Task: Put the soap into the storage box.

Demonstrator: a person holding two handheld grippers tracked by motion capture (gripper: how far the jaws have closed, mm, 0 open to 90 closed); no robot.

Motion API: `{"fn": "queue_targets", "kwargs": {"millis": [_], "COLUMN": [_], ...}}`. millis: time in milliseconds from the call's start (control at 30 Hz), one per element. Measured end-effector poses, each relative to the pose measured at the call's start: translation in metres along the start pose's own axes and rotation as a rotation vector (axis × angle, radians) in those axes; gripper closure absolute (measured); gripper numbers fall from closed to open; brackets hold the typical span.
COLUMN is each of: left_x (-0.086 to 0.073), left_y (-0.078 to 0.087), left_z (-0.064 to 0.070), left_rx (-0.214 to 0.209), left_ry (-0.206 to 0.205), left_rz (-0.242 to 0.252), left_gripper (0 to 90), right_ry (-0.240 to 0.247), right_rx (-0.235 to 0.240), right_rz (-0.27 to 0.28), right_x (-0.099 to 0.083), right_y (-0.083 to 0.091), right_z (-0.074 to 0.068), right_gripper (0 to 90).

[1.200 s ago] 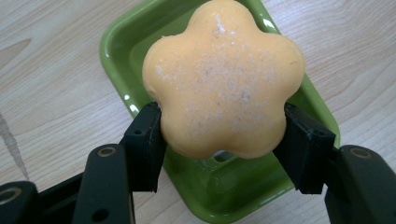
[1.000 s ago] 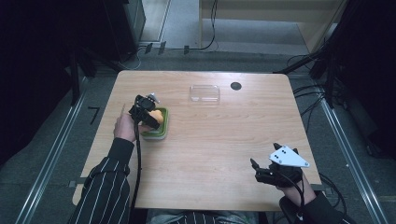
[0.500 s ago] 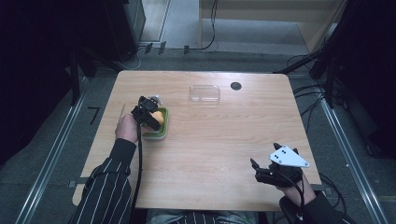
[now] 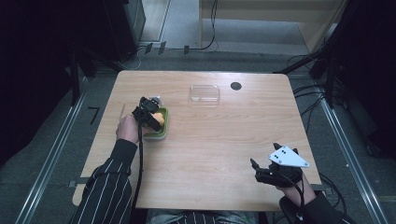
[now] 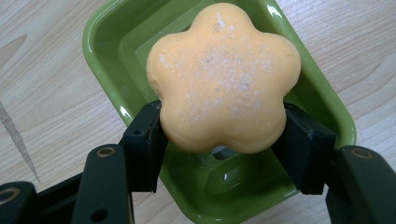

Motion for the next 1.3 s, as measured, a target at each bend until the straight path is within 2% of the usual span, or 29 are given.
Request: {"fn": "queue_targets", "kwargs": {"millis": [300,400,600,767,867,1133,1300], "left_x": [0.0,0.0,0.0,-0.001,-0.003,-0.007,-0.014], "left_y": [0.001,0.001,0.003,0.006,0.009,0.025,0.032], "left_z": [0.0,0.0,-0.001,-0.004,-0.006,-0.006,-0.004], "left_rx": [0.005,0.008,0.016,0.03,0.028,-0.006,-0.025], "left_ry": [-0.002,-0.004,0.013,0.033,0.042,0.069,0.075], "left_rz": [-0.022,-0.024,-0.009,-0.003,-0.004,0.045,0.052], "left_gripper": [37.9,35.1,31.4,24.8,21.9,14.4,13.2], "right_ry": [-0.002,-0.005,-0.004,-0.006,0.0,-0.007,-0.009], "right_rx": [0.004,0.004,0.002,0.003,0.001,-0.007,-0.013], "right_rz": [-0.004,-0.004,-0.005,-0.005,0.0,0.001,0.002], "right_x": [0.0,0.0,0.0,0.0,0.0,-0.002,-0.002], "right_y": [-0.004,-0.005,-0.004,-0.003,-0.002,0.003,0.004], "right_z": [0.002,0.002,0.001,0.002,0.001,0.001,0.001], "right_gripper": [13.7,13.7,13.7,13.7,13.7,13.7,13.7]}}
Point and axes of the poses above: each handheld gripper's, and its own axes: y roughly backward along the jaws, x roughly out of its top, z roughly to its right, the point moved 8 cm from there along -y, roughly forward along the jaws, and after that the axes turned 1 degree about x, right-handed, at the moved point
